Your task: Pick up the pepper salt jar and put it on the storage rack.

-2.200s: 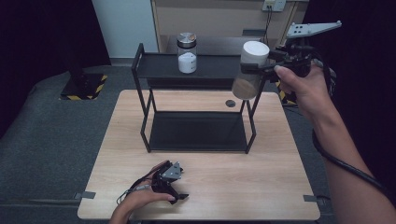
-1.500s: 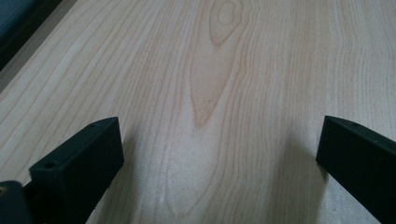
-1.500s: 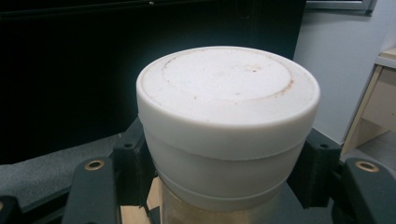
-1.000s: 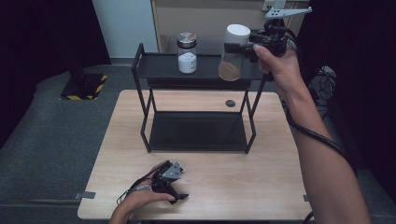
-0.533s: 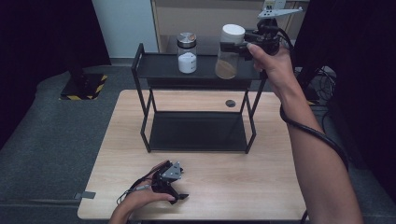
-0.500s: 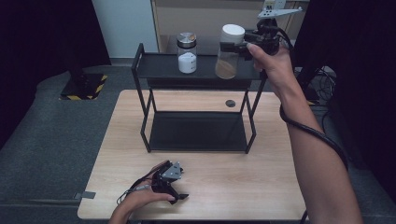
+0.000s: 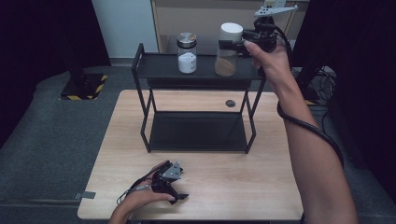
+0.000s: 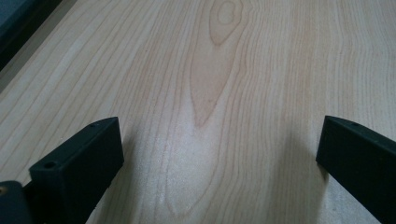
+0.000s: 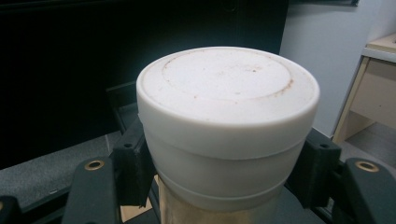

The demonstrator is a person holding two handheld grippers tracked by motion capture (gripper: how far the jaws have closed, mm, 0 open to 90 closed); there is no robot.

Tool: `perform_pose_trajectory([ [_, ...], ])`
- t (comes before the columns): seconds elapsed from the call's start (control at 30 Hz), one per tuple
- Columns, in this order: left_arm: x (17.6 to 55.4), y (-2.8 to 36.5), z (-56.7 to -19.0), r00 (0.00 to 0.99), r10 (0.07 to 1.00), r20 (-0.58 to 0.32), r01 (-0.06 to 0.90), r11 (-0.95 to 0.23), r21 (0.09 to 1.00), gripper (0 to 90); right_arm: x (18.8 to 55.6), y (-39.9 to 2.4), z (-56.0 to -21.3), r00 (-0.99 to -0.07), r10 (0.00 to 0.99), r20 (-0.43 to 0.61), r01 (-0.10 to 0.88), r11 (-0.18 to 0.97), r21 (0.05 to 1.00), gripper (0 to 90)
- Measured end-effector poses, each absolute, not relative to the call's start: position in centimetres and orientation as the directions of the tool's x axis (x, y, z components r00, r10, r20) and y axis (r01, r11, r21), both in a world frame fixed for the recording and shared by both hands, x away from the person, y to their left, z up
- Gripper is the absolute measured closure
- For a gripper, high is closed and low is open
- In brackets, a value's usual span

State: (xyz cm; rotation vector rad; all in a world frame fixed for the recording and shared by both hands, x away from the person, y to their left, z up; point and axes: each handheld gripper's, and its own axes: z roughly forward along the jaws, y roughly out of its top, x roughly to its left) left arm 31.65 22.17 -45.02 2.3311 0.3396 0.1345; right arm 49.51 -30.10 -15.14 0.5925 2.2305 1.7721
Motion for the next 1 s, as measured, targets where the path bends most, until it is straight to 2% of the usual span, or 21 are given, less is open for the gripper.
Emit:
perform_pose_trajectory([
  [1.0,31.64,22.16,-45.01,0.959,0.283,-0.005,0.203,-0.675,0.71,0.0,49.51,-29.09,-15.06,-0.88,0.474,0.028,0.161,0.243,0.957,35.9],
])
